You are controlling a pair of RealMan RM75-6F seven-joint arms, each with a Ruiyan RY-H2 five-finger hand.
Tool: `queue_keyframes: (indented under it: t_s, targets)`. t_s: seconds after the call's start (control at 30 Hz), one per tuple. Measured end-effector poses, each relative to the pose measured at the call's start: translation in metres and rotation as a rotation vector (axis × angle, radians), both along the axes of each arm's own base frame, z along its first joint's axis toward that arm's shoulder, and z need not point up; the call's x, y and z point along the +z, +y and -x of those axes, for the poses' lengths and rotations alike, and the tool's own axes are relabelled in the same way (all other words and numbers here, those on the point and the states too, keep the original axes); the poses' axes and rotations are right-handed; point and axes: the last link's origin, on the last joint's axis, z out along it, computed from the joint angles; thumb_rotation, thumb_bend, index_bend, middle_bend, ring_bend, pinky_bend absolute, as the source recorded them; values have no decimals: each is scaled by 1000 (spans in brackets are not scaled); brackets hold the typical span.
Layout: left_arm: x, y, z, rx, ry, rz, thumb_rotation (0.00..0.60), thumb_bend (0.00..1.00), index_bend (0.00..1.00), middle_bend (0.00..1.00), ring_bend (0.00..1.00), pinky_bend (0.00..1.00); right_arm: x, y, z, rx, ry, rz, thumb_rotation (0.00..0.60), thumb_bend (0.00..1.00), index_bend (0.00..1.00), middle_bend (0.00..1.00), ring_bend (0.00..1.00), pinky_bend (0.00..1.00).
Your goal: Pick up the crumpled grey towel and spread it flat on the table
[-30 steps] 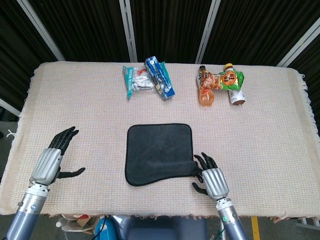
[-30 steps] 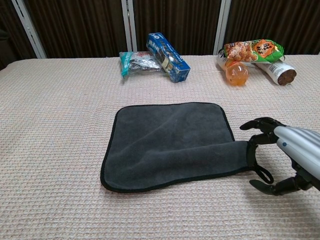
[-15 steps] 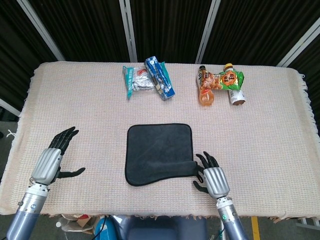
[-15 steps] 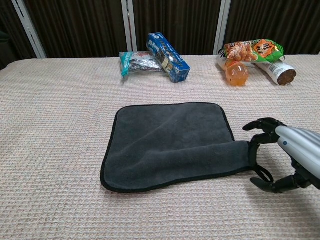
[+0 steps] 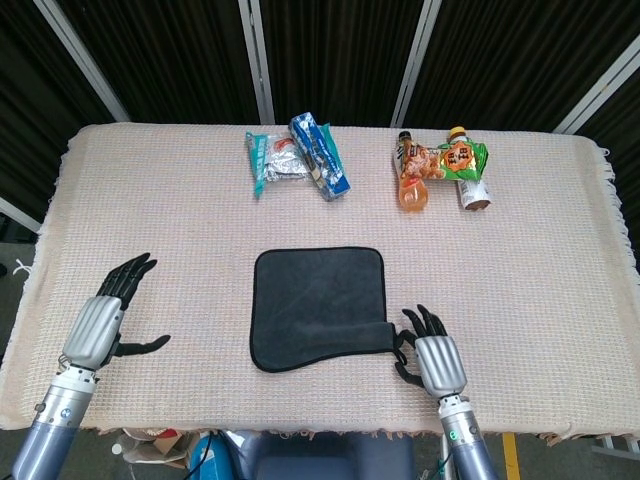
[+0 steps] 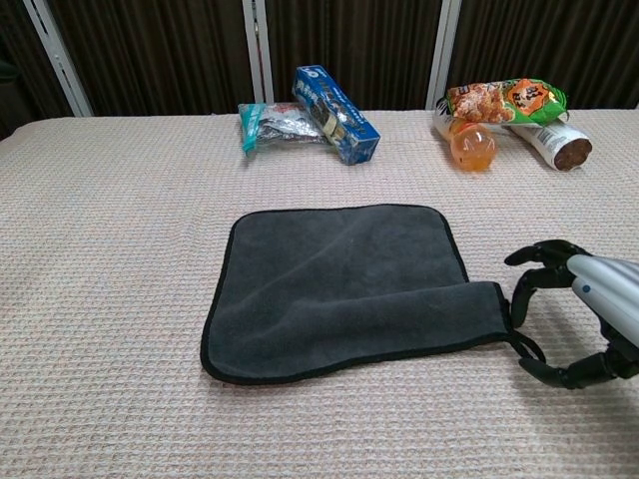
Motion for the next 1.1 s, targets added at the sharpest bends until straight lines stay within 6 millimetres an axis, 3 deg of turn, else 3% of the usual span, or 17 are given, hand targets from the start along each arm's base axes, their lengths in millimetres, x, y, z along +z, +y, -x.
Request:
queue_keyframes:
  t_s: [1.1]
  targets:
    - [0,-1,1,-3,-7,9,600,38,68,1,0,0,-4,8,-9,-105,36,-21,600,290,420,174,10,137]
